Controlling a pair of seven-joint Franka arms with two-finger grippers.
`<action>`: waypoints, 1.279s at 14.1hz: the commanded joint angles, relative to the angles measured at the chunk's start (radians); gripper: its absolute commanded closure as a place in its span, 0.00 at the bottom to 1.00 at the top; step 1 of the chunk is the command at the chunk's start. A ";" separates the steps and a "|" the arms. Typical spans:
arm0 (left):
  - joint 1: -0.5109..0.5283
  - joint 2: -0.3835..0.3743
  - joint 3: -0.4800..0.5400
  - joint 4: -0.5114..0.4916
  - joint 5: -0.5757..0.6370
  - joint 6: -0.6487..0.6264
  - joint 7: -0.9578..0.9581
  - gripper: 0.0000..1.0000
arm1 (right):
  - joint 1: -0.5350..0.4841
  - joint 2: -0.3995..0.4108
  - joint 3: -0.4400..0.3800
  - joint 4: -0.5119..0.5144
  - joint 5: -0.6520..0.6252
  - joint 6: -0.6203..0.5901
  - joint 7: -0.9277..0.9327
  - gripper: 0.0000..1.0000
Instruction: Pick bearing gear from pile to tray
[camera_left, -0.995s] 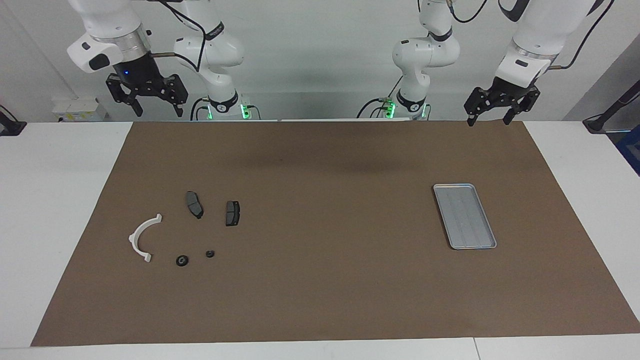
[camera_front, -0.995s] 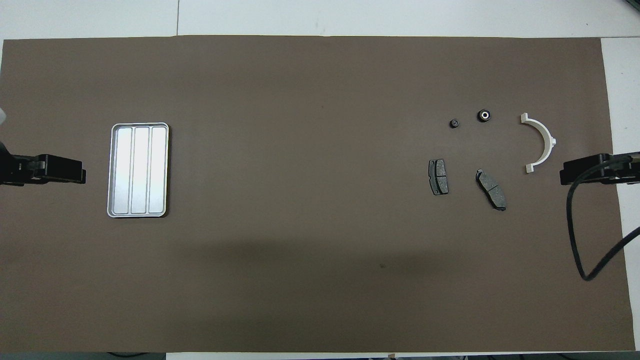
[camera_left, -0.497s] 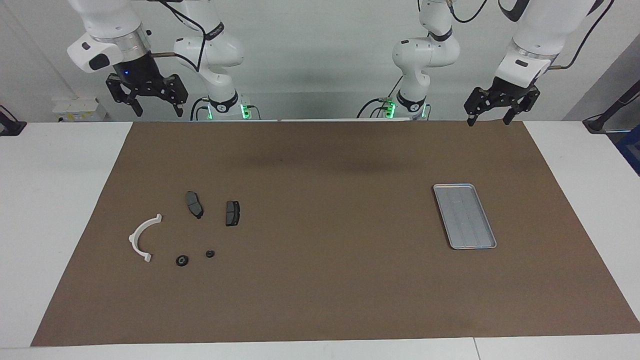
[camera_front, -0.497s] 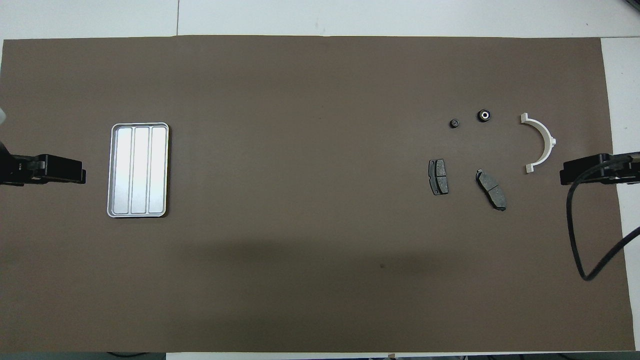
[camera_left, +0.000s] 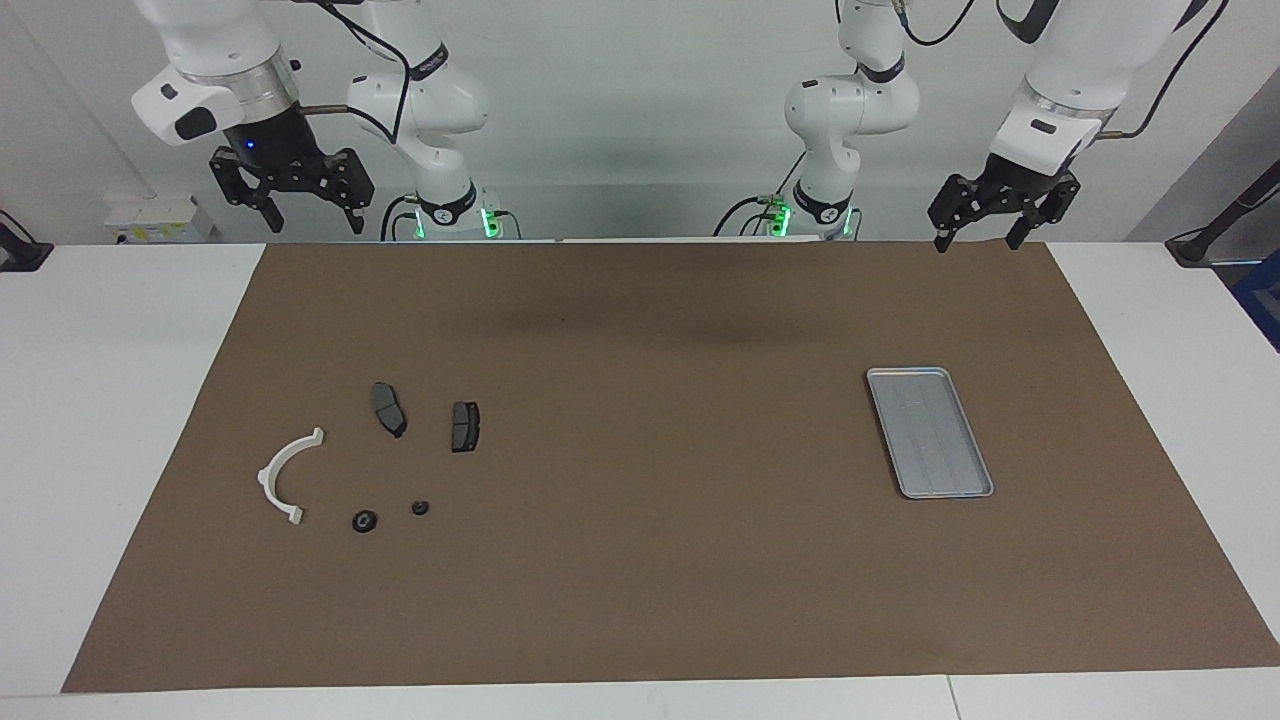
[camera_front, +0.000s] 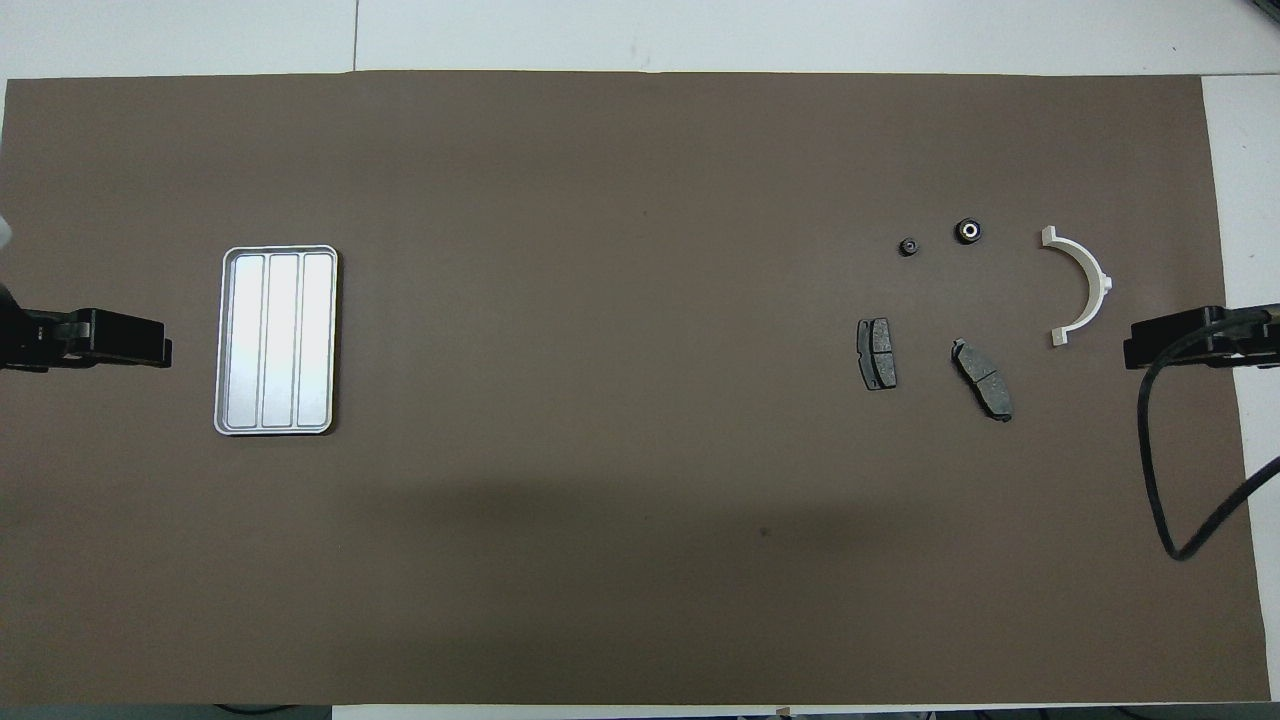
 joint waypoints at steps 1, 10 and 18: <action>-0.012 -0.003 0.011 -0.002 -0.013 -0.012 0.000 0.00 | -0.010 -0.006 0.005 -0.002 0.003 0.015 -0.027 0.00; -0.005 -0.002 0.012 -0.004 -0.013 -0.012 0.000 0.00 | -0.006 -0.010 0.005 -0.081 0.003 0.154 -0.015 0.00; 0.003 -0.002 0.017 -0.002 -0.012 -0.003 -0.003 0.00 | 0.002 0.235 0.005 -0.154 -0.016 0.471 0.181 0.00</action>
